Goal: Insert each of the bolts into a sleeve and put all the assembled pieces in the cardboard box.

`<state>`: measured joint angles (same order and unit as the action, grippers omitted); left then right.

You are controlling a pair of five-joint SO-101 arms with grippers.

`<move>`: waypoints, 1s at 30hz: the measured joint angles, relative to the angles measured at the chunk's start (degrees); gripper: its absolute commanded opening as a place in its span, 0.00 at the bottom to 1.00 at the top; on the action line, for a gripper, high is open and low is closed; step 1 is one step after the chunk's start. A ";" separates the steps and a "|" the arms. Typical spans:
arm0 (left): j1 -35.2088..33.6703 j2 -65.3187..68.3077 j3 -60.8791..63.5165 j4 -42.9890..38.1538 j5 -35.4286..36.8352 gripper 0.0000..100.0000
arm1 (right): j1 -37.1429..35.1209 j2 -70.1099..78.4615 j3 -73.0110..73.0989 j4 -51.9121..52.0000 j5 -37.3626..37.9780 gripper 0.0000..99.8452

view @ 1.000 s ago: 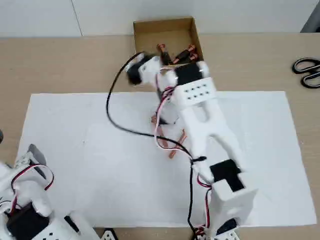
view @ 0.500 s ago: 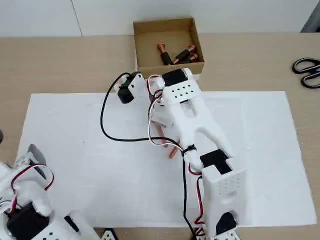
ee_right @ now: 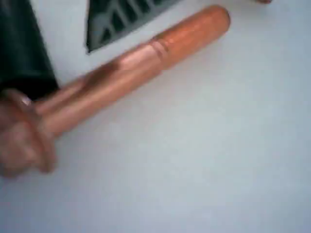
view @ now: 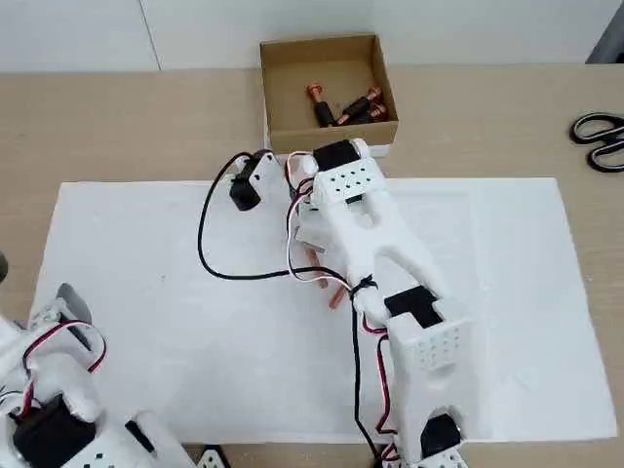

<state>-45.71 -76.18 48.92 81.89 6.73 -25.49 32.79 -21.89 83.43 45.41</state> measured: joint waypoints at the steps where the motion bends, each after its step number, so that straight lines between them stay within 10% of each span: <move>1: 0.00 0.00 0.00 0.00 0.00 0.23 | 0.00 0.70 0.09 -0.09 0.00 0.22; 30: 0.00 0.00 0.00 0.00 0.00 0.23 | 1.93 4.57 -0.44 -5.80 -4.84 0.00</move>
<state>-45.71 -76.18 48.92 81.89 6.73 -23.56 37.36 -22.33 77.63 40.57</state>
